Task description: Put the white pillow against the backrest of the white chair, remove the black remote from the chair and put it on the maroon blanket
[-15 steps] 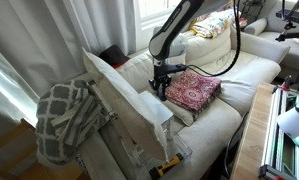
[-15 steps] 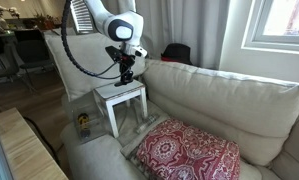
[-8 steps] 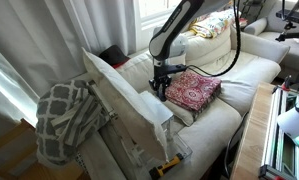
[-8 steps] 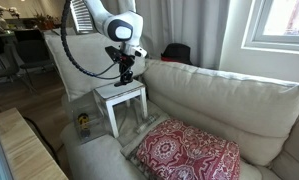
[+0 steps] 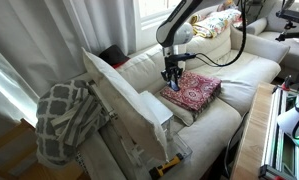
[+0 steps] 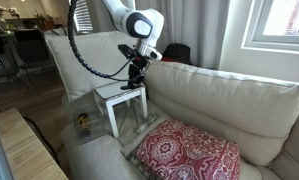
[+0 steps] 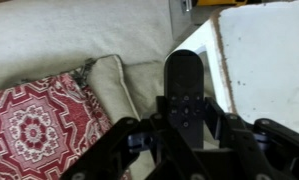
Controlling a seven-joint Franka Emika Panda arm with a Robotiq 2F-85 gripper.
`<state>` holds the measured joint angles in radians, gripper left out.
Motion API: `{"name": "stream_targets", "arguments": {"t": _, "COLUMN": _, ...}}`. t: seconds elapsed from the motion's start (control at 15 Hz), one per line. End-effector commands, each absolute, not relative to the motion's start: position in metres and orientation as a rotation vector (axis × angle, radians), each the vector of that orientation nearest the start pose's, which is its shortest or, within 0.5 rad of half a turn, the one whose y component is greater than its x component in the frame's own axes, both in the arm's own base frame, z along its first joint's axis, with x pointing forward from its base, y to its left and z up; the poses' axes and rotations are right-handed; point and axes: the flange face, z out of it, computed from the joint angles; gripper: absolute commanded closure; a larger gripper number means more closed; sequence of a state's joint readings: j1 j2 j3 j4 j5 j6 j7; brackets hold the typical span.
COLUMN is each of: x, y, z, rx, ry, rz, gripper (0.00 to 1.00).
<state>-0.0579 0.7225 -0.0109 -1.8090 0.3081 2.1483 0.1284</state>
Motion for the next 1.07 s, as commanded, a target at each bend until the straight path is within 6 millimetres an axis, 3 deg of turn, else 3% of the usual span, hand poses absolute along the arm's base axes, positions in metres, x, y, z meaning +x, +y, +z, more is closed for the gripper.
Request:
{"name": "stream_targets", "arguments": {"t": 0.0, "x": 0.605, "y": -0.099, "z": 0.090, "rx": -2.871, "ry": 0.546, "rz": 0.650, "gripper": 0.83}}
{"name": "stream_targets", "arguments": {"t": 0.13, "x": 0.607, "y": -0.132, "z": 0.069, "rx": -2.913, "ry": 0.541, "rz": 0.642, "gripper": 0.83}}
{"name": "stream_targets", "arguments": {"t": 0.4, "x": 0.613, "y": -0.167, "z": 0.014, "rx": -2.961, "ry": 0.478, "rz": 0.608, "gripper": 0.83}}
{"name": "stream_targets", "arguments": {"t": 0.47, "x": 0.604, "y": -0.158, "z": 0.043, "rx": -2.944, "ry": 0.528, "rz": 0.615, "gripper": 0.83}}
{"name": "stream_targets", "arguments": {"t": 0.53, "x": 0.603, "y": -0.161, "z": 0.032, "rx": -2.942, "ry": 0.528, "rz": 0.625, "gripper": 0.58}}
{"name": "stream_targets", "arguments": {"t": 1.0, "x": 0.609, "y": -0.159, "z": 0.041, "rx": -2.946, "ry": 0.522, "rz": 0.600, "gripper": 0.58}}
